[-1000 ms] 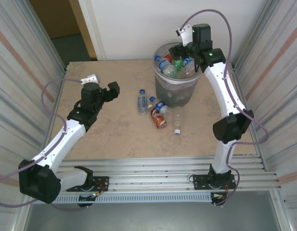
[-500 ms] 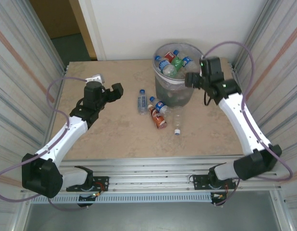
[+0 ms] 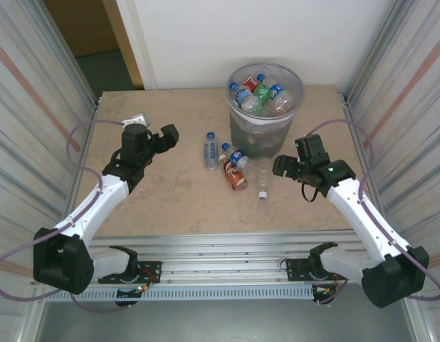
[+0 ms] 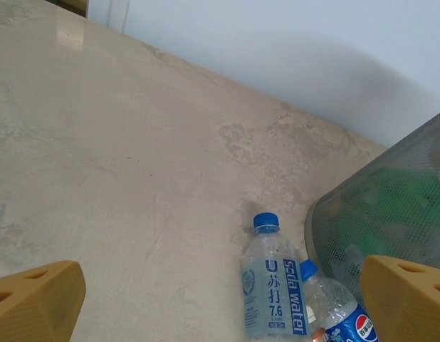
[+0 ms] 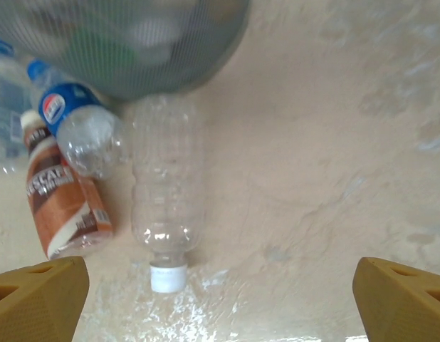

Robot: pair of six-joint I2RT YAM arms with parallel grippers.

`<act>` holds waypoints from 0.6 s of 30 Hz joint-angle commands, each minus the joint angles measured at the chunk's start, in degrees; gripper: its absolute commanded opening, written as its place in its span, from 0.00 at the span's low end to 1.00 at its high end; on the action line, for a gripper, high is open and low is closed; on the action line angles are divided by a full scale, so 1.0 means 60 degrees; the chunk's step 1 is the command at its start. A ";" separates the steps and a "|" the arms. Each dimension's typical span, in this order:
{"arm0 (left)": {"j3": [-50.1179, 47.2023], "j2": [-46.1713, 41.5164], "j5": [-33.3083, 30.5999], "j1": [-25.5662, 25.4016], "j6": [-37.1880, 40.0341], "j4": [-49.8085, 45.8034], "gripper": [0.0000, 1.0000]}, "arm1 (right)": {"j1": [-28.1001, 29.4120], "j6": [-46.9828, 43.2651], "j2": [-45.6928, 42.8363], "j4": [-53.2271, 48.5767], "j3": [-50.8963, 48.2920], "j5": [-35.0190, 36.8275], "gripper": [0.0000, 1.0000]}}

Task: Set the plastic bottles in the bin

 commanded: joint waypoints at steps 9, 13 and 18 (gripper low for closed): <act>-0.0403 -0.0663 -0.0363 0.0123 -0.0228 0.0114 0.99 | 0.0246 0.0298 0.2586 0.2402 -0.0359 -0.1300 0.93; -0.0389 -0.0713 -0.0334 0.0139 -0.0131 0.0145 0.99 | 0.0265 0.0273 0.3585 0.2800 -0.0212 -0.1347 0.91; -0.0432 -0.0772 -0.0335 0.0160 -0.0128 0.0100 0.99 | 0.0331 0.0173 0.4641 0.3341 -0.0015 -0.1236 0.88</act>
